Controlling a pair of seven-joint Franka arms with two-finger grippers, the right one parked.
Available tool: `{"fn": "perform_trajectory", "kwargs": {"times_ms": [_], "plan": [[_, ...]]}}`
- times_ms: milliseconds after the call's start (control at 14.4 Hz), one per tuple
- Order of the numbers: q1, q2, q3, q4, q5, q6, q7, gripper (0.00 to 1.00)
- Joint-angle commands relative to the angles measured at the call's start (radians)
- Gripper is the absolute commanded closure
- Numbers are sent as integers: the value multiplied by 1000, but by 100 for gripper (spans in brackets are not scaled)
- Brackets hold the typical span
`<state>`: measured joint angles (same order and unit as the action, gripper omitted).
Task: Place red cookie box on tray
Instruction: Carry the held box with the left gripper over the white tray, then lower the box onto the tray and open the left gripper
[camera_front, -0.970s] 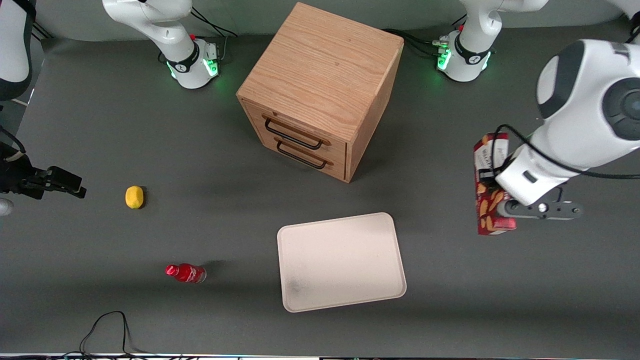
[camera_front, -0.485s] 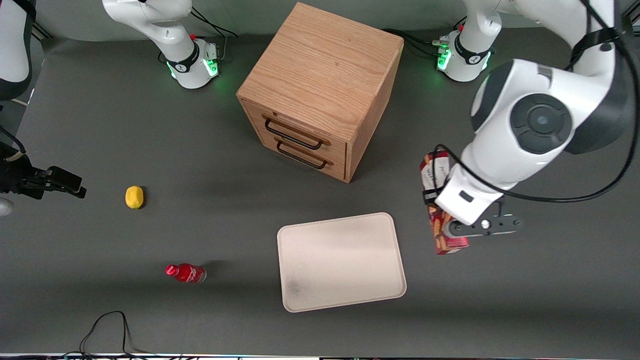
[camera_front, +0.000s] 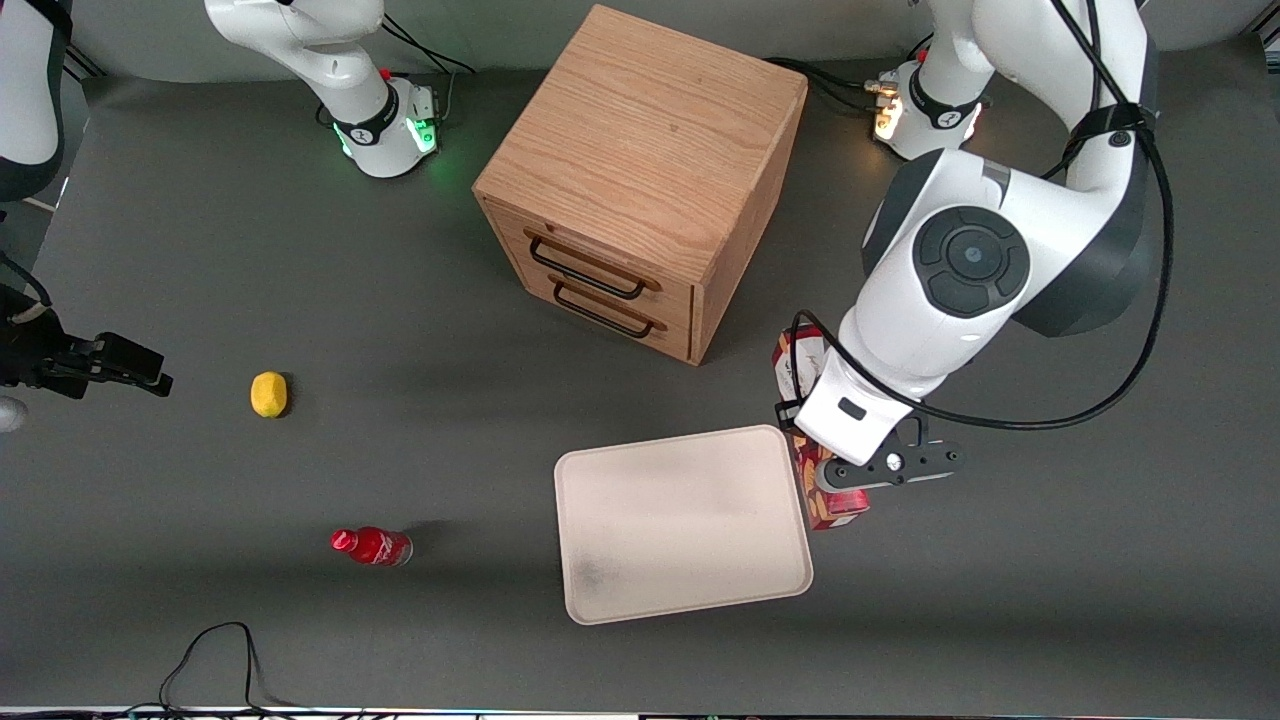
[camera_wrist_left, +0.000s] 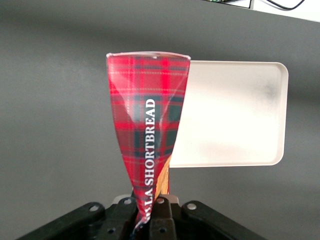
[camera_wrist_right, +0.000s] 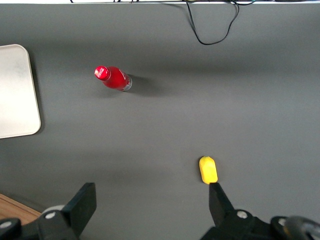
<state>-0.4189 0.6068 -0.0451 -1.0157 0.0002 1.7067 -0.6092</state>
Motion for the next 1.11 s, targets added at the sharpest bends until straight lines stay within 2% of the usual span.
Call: {"fn": "perform_trajectory", "kwargs": {"times_ms": [0, 416, 1040], "plan": [[0, 51, 4, 23, -3, 30, -14, 100], [0, 131, 5, -58, -2, 160, -9, 100], [-1, 251, 7, -178, 23, 445, -20, 100]]}}
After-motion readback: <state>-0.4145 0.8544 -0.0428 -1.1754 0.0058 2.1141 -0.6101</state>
